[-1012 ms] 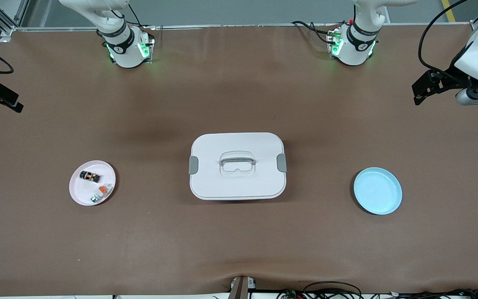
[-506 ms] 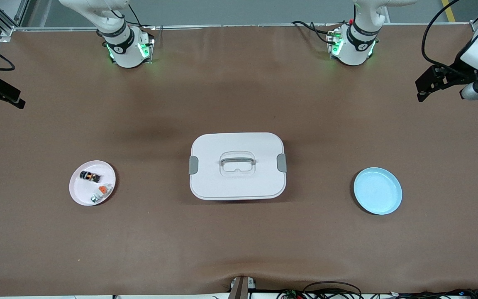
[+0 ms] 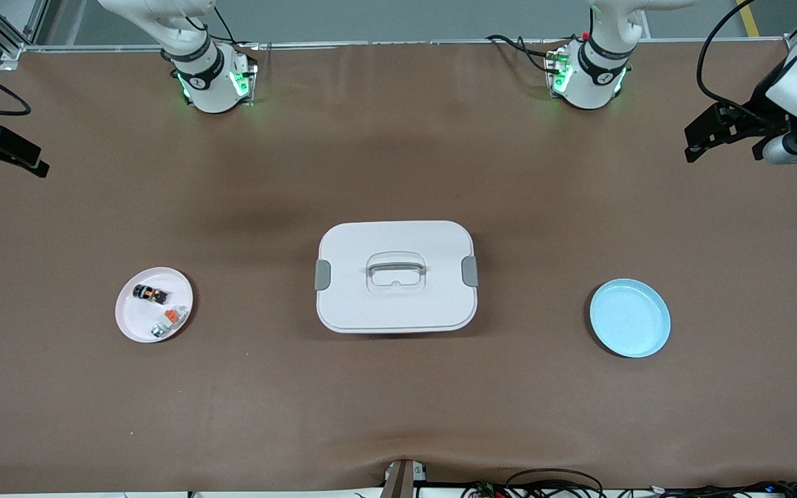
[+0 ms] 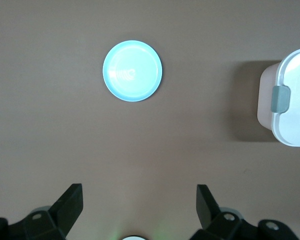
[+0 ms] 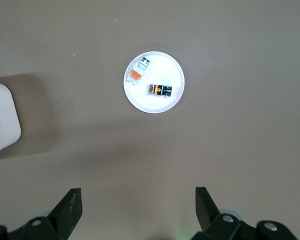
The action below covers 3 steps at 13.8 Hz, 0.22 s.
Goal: Transfer orange switch to right arm and place
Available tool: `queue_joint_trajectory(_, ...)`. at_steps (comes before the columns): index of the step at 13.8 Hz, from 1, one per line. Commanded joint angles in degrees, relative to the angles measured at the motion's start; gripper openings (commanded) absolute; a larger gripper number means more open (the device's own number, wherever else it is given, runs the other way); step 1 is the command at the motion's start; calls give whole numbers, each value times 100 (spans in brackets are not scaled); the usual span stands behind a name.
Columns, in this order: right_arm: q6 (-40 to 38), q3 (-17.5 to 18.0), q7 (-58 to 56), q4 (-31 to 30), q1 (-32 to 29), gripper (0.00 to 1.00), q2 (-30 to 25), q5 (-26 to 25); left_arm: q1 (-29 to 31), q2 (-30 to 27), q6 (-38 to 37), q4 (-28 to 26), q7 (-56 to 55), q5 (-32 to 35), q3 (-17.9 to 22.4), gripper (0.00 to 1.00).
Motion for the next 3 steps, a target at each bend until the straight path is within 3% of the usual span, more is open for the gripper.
queue_joint_trajectory(1, -145, -7, -42, 135, 50, 100, 9, 67, 9, -66, -146, 55, 160, -36, 17, 100)
queue_joint_trajectory(3, -145, -7, -50, 135, 50, 100, 9, 67, 9, -49, -146, 125, 151, -27, 17, 100)
